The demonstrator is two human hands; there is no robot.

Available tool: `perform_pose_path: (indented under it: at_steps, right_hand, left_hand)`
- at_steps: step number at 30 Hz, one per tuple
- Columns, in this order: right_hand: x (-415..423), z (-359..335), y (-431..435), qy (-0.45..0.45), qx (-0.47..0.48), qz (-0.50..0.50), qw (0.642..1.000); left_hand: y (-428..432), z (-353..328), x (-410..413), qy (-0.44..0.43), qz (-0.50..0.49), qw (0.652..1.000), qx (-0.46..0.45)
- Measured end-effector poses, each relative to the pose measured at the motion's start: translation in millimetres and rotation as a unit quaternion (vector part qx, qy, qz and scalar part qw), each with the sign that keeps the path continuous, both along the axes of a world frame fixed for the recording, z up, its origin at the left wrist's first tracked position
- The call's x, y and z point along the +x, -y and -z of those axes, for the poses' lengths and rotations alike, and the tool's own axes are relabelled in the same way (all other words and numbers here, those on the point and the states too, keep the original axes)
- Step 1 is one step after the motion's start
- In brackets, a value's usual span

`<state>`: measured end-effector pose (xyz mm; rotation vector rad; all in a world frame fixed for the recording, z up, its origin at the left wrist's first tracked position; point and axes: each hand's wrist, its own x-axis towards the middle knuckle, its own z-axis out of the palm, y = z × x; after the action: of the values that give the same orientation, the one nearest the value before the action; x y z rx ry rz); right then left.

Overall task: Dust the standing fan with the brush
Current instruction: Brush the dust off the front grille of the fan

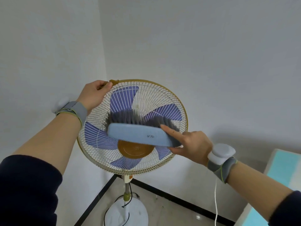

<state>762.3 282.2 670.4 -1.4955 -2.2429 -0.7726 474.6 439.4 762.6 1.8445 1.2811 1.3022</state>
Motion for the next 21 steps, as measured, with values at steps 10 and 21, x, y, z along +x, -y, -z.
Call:
perform_pose_path:
  at_steps: [10, 21]
  right_hand:
    - [-4, -94, -9, -0.165, 0.039, 0.09, 0.981]
    - [-8, -69, -31, -0.16, 0.0, 0.097, 0.982]
  left_hand:
    - [2, 1, -3, 0.005, -0.009, 1.0, 0.0]
    - [-5, 5, -14, 0.015, 0.005, 1.0, -0.016]
